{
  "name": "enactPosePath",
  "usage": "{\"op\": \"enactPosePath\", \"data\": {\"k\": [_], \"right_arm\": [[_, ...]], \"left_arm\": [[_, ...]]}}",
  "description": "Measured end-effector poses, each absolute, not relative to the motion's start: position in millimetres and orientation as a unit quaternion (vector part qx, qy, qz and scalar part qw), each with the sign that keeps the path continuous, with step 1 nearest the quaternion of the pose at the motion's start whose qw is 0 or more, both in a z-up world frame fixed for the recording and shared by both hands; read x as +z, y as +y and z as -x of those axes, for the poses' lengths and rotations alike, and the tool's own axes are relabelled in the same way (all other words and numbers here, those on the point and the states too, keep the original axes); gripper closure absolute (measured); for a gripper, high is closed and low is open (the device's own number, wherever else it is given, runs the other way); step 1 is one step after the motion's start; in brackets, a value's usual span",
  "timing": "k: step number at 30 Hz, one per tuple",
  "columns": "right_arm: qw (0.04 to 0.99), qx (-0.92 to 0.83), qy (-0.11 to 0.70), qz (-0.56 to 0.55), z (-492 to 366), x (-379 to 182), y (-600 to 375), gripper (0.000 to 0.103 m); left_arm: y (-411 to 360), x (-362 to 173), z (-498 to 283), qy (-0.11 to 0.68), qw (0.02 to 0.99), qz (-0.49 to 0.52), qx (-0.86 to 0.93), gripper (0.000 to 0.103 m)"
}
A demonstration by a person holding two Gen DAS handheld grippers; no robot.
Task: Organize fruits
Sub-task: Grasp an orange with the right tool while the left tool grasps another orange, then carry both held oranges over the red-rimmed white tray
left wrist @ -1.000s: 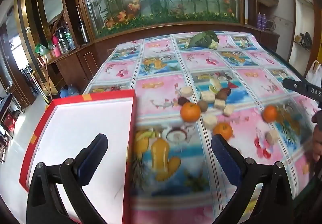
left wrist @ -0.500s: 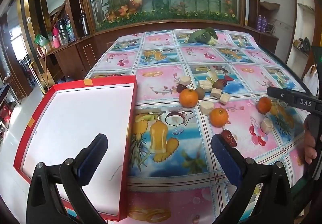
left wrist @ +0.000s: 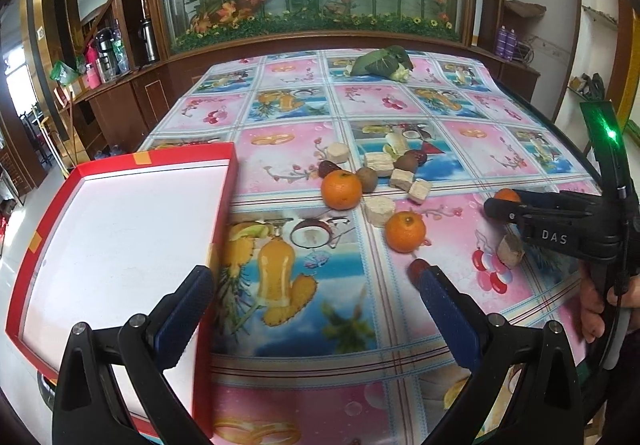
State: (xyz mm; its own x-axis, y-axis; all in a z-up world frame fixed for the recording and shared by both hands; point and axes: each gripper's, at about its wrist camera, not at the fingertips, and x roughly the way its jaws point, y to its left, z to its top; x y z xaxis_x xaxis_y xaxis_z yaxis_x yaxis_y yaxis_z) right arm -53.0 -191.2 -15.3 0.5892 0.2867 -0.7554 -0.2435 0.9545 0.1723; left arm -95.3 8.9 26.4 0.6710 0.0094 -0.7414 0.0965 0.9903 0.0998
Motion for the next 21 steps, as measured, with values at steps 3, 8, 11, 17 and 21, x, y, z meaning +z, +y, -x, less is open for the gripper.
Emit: {"op": "enactPosePath", "data": {"k": [3, 8, 11, 17, 21], "right_arm": [[0.893, 0.145, 0.425, -0.023, 54.4, -14.9, -191.2, 0.069], [0.903, 0.128, 0.404, -0.075, 54.2, -4.1, -212.9, 0.069], [0.907, 0.113, 0.387, -0.119, 54.5, 3.6, -232.4, 0.069], [0.897, 0.081, 0.387, -0.198, 49.4, 4.2, -264.6, 0.069], [0.895, 0.087, 0.386, -0.207, 50.6, 5.3, -266.2, 0.069]], "left_arm": [[2.0, 25.2, 90.5, 0.41, 0.91, -0.062, -0.033, 0.008], [-14.7, 21.0, 80.8, 0.418, 0.905, -0.055, -0.051, 0.012], [-24.7, 16.1, 70.4, 0.429, 0.9, -0.049, -0.057, 0.012], [-31.6, 3.4, 50.6, 0.45, 0.892, -0.025, -0.039, 0.012], [-36.3, -4.4, 45.3, 0.458, 0.888, -0.029, -0.034, 0.012]]}}
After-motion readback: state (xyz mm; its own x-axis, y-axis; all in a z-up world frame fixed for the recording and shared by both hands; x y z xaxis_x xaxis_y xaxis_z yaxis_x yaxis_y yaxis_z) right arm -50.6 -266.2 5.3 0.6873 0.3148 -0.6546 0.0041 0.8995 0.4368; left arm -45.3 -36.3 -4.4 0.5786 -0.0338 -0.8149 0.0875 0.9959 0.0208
